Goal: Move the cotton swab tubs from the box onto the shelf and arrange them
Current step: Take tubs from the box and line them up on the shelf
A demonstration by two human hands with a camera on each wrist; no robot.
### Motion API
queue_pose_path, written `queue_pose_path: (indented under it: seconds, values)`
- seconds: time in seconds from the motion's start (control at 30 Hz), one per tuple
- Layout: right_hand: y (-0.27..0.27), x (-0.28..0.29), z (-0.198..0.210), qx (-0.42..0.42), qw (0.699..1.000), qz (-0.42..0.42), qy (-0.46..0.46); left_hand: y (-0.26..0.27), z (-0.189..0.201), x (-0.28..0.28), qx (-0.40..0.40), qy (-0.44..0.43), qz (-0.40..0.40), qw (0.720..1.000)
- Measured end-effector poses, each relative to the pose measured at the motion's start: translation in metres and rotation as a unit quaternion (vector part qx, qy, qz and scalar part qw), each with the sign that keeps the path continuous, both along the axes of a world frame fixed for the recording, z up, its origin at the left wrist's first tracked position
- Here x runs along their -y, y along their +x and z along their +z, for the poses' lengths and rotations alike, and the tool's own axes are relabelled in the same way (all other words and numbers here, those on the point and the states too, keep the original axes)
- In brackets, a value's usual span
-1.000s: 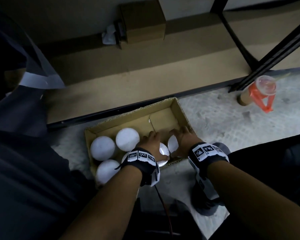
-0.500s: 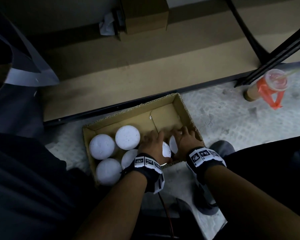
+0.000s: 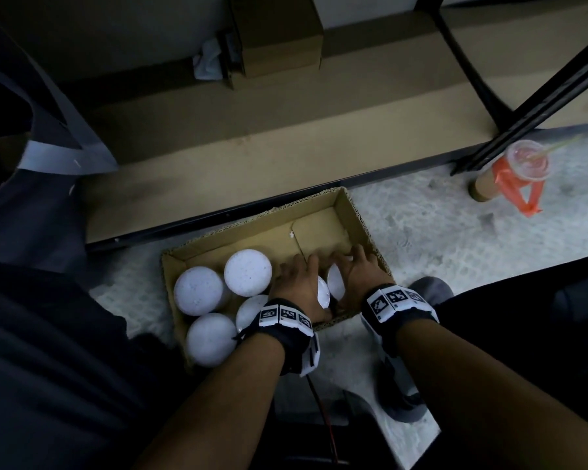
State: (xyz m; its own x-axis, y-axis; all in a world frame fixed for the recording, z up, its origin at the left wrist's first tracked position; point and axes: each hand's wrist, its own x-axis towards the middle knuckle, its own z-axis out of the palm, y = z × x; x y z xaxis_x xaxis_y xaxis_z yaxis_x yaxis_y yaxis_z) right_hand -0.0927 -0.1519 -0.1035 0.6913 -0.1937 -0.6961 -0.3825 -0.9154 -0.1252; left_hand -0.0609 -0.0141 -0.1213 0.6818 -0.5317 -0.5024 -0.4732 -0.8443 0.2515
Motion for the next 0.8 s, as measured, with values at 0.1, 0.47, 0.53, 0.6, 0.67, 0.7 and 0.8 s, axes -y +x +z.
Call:
queue_pose_path:
  seconds: [0.1,0.47,0.53,0.6,0.67,0.7,0.8]
  values:
    - [0.003,0.000,0.010,0.018,1.000,-0.005,0.007,0.003,0.010,-0.001,-0.004,-0.010,0.010,1.000]
    - [0.020,0.000,0.083,0.111,0.994,-0.004,0.002,0.037,0.089,-0.005,-0.009,-0.014,0.020,1.000]
    - [0.026,-0.002,0.100,0.122,0.993,-0.001,-0.003,0.042,0.105,-0.008,0.008,-0.025,0.017,1.000]
    - [0.031,-0.004,0.118,0.142,0.990,-0.004,-0.002,0.048,0.127,-0.012,0.031,-0.036,0.009,0.999]
    - [0.035,-0.005,0.139,0.159,0.987,-0.006,0.000,0.054,0.150,-0.016,0.054,-0.045,0.005,0.998]
    - [0.037,-0.005,0.150,0.166,0.986,-0.006,0.003,0.057,0.161,-0.018,0.063,-0.051,0.007,0.997]
    - [0.038,-0.002,0.185,0.205,0.979,0.008,0.005,0.063,0.190,-0.025,0.100,-0.081,0.010,0.992]
